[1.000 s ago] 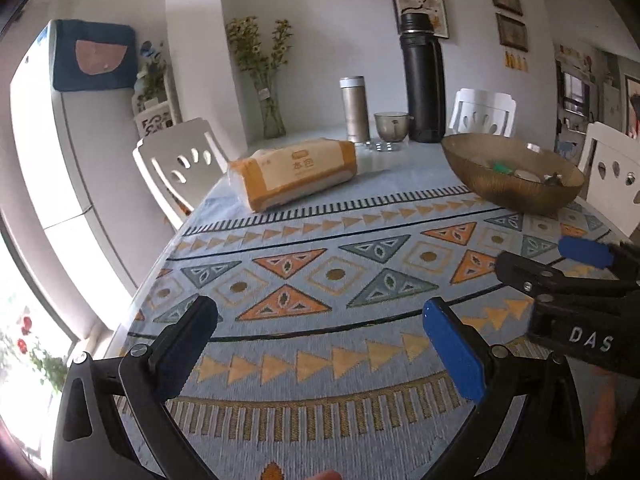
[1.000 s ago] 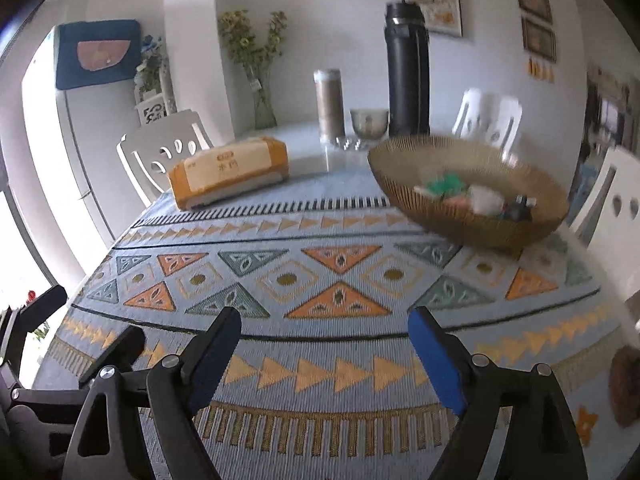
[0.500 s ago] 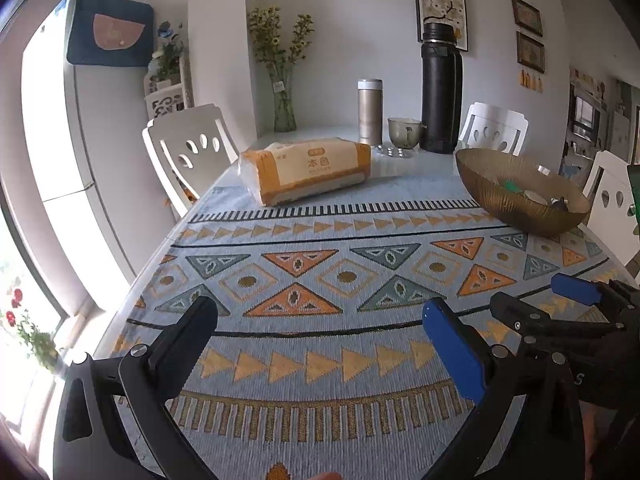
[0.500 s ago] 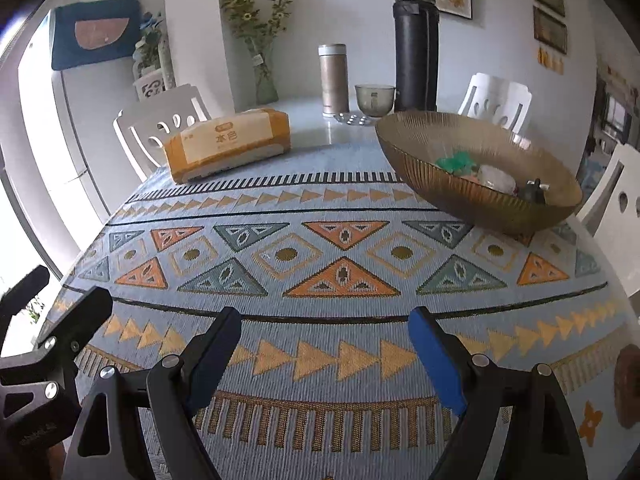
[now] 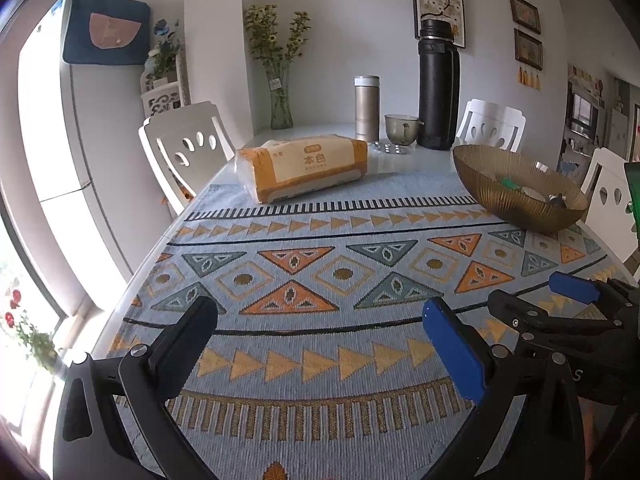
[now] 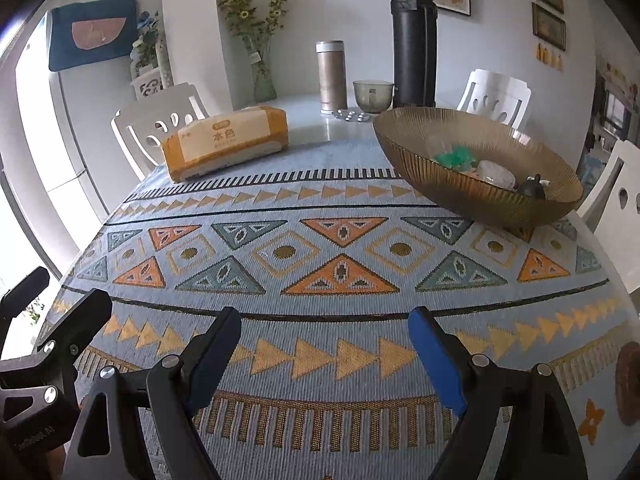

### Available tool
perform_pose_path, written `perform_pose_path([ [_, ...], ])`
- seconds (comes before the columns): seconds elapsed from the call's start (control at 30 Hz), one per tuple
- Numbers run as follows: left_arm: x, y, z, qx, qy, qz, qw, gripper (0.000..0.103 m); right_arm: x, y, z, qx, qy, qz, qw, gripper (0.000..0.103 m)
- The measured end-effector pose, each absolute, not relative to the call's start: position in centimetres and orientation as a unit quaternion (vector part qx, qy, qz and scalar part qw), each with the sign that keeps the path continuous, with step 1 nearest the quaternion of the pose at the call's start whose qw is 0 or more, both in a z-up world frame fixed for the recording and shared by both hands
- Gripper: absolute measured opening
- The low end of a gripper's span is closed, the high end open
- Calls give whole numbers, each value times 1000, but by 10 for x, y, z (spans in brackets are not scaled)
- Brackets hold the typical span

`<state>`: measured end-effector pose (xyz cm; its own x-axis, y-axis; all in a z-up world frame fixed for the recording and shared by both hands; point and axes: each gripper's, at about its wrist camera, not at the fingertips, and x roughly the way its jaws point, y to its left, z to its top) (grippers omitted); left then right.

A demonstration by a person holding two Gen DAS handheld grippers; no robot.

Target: Organize rigid objects

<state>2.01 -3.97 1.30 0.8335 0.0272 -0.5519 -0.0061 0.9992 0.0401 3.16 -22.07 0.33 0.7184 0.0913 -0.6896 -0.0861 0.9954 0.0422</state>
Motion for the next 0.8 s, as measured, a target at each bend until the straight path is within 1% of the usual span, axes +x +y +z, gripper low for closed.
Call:
perform_pose_path([
  [0.27,24,-39,9,11,306,-11,952,103,31,-226,6,19,367,56,928,84],
  [0.57,28,-38,5,4,319,-15,948,103,32,-223,4,12,372,54,927,84],
  [0.8,25,-30,9,-8,298,-8,955,103,32,-226,4,16,372,54,926,84],
])
